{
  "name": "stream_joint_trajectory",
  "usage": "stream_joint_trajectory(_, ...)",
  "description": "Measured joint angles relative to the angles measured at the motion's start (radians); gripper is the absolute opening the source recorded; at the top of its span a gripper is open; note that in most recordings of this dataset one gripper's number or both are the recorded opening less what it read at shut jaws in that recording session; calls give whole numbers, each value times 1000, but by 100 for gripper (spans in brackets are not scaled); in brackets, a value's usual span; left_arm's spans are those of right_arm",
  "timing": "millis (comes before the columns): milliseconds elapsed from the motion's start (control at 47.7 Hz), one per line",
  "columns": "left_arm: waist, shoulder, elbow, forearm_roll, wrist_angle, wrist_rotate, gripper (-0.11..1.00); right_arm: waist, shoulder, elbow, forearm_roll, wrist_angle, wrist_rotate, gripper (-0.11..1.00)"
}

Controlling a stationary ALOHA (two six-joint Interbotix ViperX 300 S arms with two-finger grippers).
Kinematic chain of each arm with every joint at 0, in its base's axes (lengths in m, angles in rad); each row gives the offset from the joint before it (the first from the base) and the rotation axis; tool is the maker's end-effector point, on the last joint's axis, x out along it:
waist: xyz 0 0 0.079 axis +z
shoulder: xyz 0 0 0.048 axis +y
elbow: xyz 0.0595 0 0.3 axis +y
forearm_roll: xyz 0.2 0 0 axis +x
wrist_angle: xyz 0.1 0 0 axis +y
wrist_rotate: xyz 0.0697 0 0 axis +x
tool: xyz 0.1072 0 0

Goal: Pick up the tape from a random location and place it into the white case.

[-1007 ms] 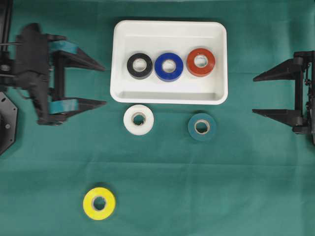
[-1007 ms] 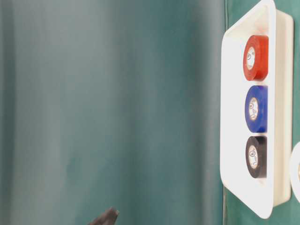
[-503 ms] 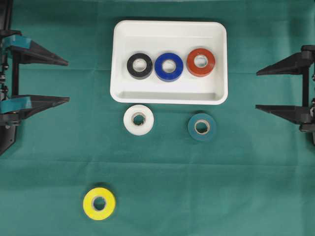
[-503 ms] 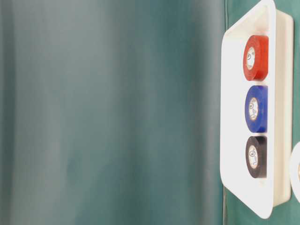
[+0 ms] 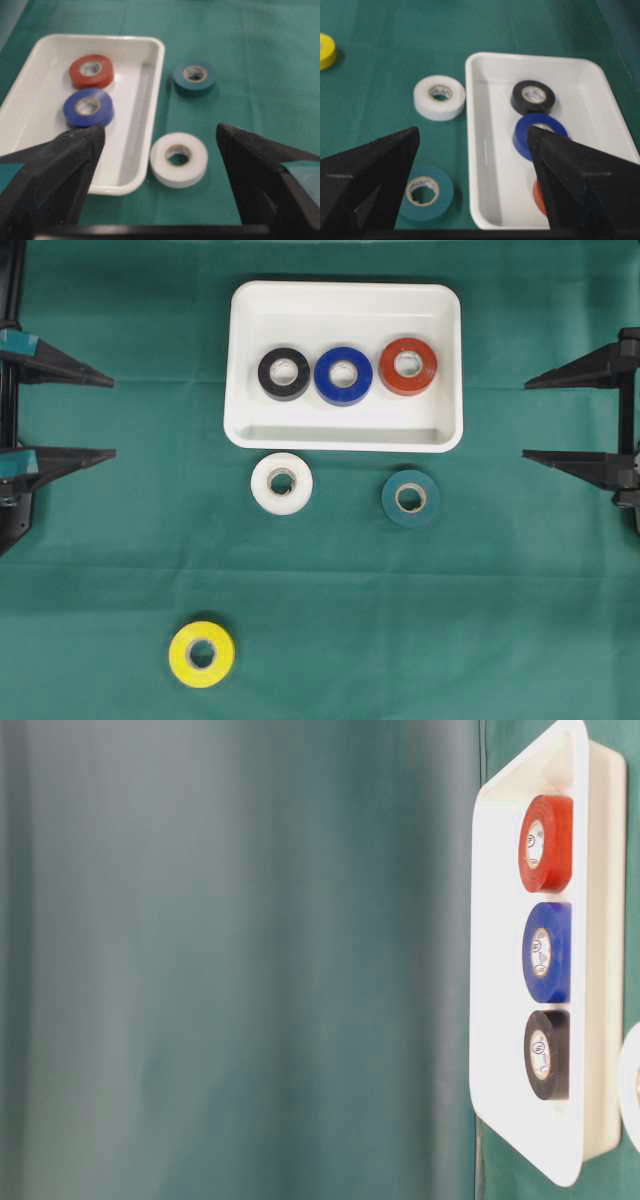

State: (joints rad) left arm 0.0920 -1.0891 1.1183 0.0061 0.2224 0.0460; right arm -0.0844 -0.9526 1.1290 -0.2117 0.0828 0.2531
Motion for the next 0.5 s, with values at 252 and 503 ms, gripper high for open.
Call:
stream_joint_trajectory(252, -14, -8, 72, 0, -97, -2, 94, -2, 3, 0, -9, -23, -2, 84)
stream_joint_trajectory(503, -18, 12, 126, 0, -193, -2, 94, -2, 5, 26, -12, -58, -2, 84)
